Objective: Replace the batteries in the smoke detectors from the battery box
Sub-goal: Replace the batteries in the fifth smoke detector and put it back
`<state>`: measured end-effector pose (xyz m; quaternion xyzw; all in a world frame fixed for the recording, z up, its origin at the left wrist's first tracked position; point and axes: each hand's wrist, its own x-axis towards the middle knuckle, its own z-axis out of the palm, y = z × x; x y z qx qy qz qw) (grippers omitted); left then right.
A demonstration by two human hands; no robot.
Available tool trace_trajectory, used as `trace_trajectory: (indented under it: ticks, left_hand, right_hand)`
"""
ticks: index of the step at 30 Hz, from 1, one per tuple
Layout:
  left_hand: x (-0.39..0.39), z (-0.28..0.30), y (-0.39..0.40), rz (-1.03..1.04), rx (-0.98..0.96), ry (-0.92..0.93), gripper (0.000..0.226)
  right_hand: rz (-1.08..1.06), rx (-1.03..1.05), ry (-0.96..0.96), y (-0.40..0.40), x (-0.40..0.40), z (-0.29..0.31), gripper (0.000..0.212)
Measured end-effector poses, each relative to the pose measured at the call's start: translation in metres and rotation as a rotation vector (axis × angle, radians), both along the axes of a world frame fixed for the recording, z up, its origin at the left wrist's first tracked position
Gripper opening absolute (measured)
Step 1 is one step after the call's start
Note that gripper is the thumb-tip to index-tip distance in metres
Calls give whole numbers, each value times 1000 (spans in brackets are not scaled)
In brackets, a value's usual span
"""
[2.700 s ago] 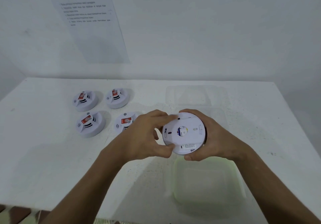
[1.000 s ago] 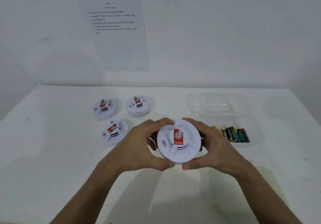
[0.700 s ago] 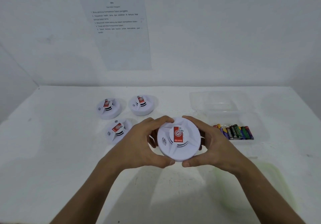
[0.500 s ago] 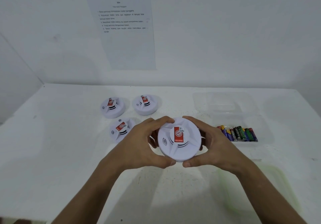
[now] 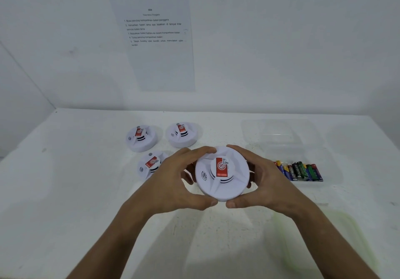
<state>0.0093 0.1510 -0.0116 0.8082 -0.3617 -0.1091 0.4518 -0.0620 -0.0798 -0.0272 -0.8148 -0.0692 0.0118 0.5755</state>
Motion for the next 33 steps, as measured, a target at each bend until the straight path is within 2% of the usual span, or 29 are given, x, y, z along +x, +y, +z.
trace_trajectory:
  ticks: [4, 9, 33]
  left_hand:
    - [1, -4, -2, 9, 9, 17, 99]
    - [2, -5, -5, -1, -11, 9, 87]
    - [5, -9, -5, 72, -9, 28, 84]
  right_hand:
    - [-1, -4, 5, -2, 1, -1, 100]
    - [9, 8, 1, -2, 3, -1, 98]
    - [96, 52, 32, -2, 10, 1, 96]
